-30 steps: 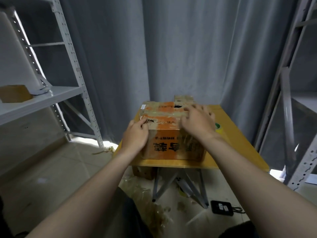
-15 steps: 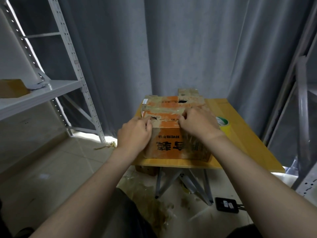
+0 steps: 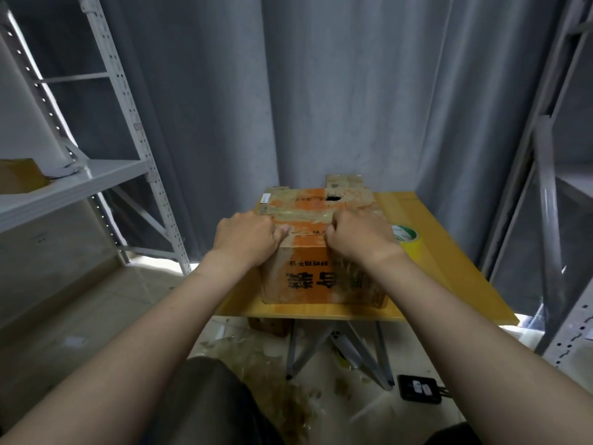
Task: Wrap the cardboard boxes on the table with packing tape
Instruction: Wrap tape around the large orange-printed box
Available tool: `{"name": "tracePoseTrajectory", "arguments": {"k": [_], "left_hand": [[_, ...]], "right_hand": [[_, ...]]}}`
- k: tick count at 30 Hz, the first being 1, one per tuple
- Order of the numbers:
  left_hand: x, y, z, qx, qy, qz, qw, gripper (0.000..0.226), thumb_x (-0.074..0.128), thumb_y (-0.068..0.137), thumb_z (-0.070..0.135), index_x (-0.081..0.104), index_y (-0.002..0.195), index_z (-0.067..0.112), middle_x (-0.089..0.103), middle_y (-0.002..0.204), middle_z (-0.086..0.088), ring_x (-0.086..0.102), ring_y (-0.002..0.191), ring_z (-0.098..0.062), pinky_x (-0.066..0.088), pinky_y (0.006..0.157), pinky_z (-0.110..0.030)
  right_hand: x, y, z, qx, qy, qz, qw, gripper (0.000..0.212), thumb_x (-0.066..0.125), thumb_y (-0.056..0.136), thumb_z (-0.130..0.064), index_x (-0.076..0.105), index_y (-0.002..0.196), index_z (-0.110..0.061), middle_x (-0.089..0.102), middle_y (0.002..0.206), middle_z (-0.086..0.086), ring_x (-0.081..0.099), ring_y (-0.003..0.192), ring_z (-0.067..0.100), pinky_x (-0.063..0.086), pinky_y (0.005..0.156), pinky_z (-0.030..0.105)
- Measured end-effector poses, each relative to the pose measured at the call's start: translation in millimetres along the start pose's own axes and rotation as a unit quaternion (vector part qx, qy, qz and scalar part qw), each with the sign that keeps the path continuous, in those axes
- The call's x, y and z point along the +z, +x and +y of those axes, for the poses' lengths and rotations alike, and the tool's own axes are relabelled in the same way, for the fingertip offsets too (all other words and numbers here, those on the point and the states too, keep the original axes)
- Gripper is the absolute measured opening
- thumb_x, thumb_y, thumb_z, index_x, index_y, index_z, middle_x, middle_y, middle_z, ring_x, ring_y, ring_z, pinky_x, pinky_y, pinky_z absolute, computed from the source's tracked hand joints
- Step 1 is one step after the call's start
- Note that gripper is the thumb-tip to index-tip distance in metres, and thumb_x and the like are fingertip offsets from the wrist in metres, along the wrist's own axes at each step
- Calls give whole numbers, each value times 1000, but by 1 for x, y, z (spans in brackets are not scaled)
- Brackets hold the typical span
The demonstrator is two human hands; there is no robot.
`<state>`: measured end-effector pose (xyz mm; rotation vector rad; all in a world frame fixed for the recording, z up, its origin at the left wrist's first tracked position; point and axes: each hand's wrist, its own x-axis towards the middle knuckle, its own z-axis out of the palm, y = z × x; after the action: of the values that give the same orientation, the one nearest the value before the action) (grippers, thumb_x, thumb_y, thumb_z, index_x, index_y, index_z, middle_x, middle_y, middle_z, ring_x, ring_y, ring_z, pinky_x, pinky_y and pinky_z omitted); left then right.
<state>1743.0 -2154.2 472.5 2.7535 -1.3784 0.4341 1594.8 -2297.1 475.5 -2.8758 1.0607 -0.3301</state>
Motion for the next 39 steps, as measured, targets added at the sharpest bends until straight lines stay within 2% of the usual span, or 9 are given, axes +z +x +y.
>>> {"name": "tracePoseTrajectory", "arguments": {"k": [3,5,8,10,15,19,26,33,39], "left_hand": [[-16,22,-14,-50,-117,-54,990,59,36,105,64,49,66,22,52,74,-2,62,87,-35,52,80,-43],[-24,38,-17,-55,-151,-49,986,58,42,106,59,61,70,18,64,82,-6,63,86,-34,48,74,-40],[-21,61,-7,-43,-196,-41,979,31,51,105,34,75,120,24,69,132,-5,62,122,-32,51,99,-41],[-17,72,4,-26,-206,-94,974,40,49,101,19,68,136,25,61,146,-3,56,134,-29,47,108,-39],[-2,100,14,-12,-139,-101,985,24,55,95,17,78,98,14,74,108,-4,67,97,-25,56,81,-37],[-3,117,19,-27,-85,-105,990,16,61,91,25,58,77,17,60,86,-4,57,74,-18,41,56,-30],[-4,133,28,-39,-60,-139,988,19,69,88,32,60,81,17,61,85,-3,58,72,-19,44,57,-31],[-10,130,36,-54,-66,-145,986,25,79,87,31,64,99,15,62,92,-4,63,86,-24,57,76,-36],[-3,122,33,-57,-75,-111,989,10,62,93,22,61,86,15,61,85,-3,58,71,-18,42,54,-29]], "right_hand": [[-5,3,-1,2,-2,-15,1000,41,41,102,-37,64,126,-13,66,127,15,61,115,36,52,100,47],[-11,8,-1,1,-13,-24,1000,37,47,100,-38,67,121,-14,68,124,13,63,113,35,53,100,45],[-17,18,-2,-12,-42,-22,999,27,55,99,-36,67,112,-16,67,121,10,62,114,34,53,100,46],[-16,26,-2,-38,-83,9,996,21,56,100,-31,65,108,-14,67,120,12,61,114,34,53,93,39],[-17,63,-8,-64,-123,14,990,37,49,105,-28,54,140,-19,62,136,12,58,126,35,52,99,44],[-16,95,-4,-42,-148,-79,985,47,44,106,-38,44,152,-26,53,151,11,52,136,34,46,110,47],[1,117,5,-19,-140,-120,983,57,29,109,-55,53,146,-19,53,152,11,53,135,32,45,108,43],[6,122,14,-15,-118,-130,984,62,28,108,-60,51,150,-21,48,157,11,49,140,33,41,113,46],[11,126,18,-18,-105,-117,987,57,28,109,-56,50,151,-24,49,157,7,48,141,32,41,111,45]]}}
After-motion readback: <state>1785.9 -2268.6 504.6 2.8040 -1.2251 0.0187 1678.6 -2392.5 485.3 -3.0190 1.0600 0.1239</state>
